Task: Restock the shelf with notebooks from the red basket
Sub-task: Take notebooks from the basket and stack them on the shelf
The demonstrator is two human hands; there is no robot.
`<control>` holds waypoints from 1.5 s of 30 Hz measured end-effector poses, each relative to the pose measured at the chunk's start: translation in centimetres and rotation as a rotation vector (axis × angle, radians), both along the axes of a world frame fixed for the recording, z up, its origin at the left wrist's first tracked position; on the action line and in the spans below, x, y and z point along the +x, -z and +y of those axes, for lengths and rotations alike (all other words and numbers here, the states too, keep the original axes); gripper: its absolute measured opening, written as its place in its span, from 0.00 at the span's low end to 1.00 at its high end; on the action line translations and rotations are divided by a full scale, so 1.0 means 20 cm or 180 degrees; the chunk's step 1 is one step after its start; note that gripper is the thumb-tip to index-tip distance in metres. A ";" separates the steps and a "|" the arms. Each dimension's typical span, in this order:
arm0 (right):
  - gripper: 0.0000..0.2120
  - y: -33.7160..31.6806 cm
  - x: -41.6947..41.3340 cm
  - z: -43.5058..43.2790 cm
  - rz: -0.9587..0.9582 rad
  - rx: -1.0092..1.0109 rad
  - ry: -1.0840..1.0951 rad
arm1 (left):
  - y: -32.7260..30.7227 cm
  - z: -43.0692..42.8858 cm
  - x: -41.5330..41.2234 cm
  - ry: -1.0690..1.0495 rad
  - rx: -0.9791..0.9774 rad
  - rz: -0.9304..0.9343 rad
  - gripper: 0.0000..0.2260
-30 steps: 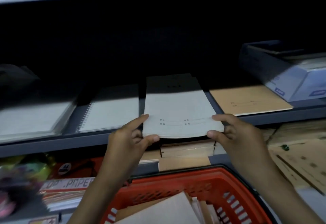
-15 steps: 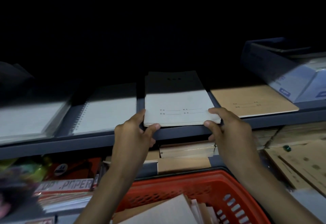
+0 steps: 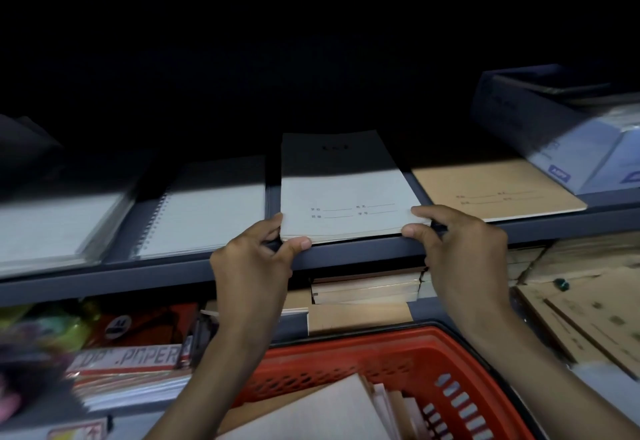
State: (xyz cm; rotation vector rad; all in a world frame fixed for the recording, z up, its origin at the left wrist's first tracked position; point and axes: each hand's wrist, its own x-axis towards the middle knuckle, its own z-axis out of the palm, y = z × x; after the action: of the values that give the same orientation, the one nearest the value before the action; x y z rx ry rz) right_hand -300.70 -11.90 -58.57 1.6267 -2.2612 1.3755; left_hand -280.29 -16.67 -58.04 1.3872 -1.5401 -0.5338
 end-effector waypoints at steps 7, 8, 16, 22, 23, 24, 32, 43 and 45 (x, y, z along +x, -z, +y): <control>0.19 0.01 0.01 0.04 0.0333 0.0071 -0.0043 | 0.04 0.00 0.04 0.0080 -0.0367 -0.0377 0.21; 0.21 0.00 0.02 0.07 0.0471 0.0068 -0.0050 | 0.04 0.01 0.05 0.0091 -0.0463 -0.0387 0.20; 0.12 0.03 0.21 0.30 0.0622 0.0428 -0.0728 | 0.20 0.30 0.13 0.0860 -0.0469 -0.1267 0.05; 0.18 0.31 0.30 0.41 0.1352 0.2381 -0.1773 | 0.72 0.71 0.28 0.2735 0.1661 -0.4241 0.43; 0.21 0.36 0.31 0.44 0.1452 0.2683 -0.1963 | 0.78 0.77 0.30 0.2730 0.1526 -0.4367 0.45; 0.25 0.40 0.33 0.47 0.1472 0.2982 -0.2169 | 0.81 0.81 0.31 0.2682 0.1345 -0.4378 0.44; 0.40 0.71 0.47 0.67 0.2157 0.3514 -0.2913 | 0.79 0.71 0.42 0.3136 0.1301 -0.3897 0.31; 0.36 0.76 0.44 0.64 0.1876 0.3087 -0.2837 | 0.73 0.75 0.56 0.2359 0.0269 -0.3545 0.17; 0.29 0.74 0.47 0.64 0.2020 0.2954 -0.2777 | 0.73 0.78 0.58 0.1754 -0.0398 -0.3677 0.17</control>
State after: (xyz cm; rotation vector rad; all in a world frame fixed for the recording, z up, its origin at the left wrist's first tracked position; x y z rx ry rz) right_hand -291.36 0.83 -73.33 2.9243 -1.8629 -0.4261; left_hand -268.65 -1.15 -72.73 1.1865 -2.8600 0.1385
